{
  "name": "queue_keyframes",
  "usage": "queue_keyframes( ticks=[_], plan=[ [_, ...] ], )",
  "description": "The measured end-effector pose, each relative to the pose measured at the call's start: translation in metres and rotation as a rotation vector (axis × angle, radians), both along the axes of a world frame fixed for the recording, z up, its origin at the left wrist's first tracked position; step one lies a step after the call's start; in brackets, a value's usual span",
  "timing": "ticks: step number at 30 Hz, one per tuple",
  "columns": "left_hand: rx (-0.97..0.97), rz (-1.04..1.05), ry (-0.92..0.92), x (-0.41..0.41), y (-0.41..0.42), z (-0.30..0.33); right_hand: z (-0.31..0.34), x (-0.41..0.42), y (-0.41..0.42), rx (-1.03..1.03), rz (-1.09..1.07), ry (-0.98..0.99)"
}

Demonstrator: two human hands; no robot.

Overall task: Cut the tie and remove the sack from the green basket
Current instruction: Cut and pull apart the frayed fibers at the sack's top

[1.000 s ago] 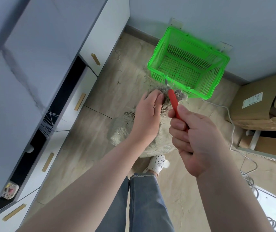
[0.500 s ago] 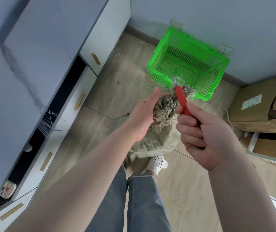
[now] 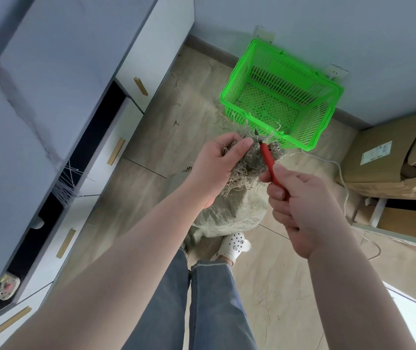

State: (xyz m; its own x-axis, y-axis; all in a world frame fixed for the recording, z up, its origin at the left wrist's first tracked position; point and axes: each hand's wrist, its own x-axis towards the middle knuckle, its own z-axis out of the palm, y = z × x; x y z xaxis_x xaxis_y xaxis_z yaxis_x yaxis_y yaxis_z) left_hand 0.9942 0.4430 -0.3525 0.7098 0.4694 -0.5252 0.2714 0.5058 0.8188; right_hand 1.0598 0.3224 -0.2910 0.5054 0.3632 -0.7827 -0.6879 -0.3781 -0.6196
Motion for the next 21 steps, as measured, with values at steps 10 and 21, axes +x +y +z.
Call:
queue_keyframes(
  ticks=[10,21],
  plan=[
    [-0.036,-0.029,-0.082,-0.003,-0.008,-0.009,0.007,0.001,0.004,0.050,0.019,0.032],
    [-0.069,-0.088,-0.018,-0.001,-0.005,-0.004,0.009,0.007,-0.002,0.107,-0.059,0.231]
  ],
)
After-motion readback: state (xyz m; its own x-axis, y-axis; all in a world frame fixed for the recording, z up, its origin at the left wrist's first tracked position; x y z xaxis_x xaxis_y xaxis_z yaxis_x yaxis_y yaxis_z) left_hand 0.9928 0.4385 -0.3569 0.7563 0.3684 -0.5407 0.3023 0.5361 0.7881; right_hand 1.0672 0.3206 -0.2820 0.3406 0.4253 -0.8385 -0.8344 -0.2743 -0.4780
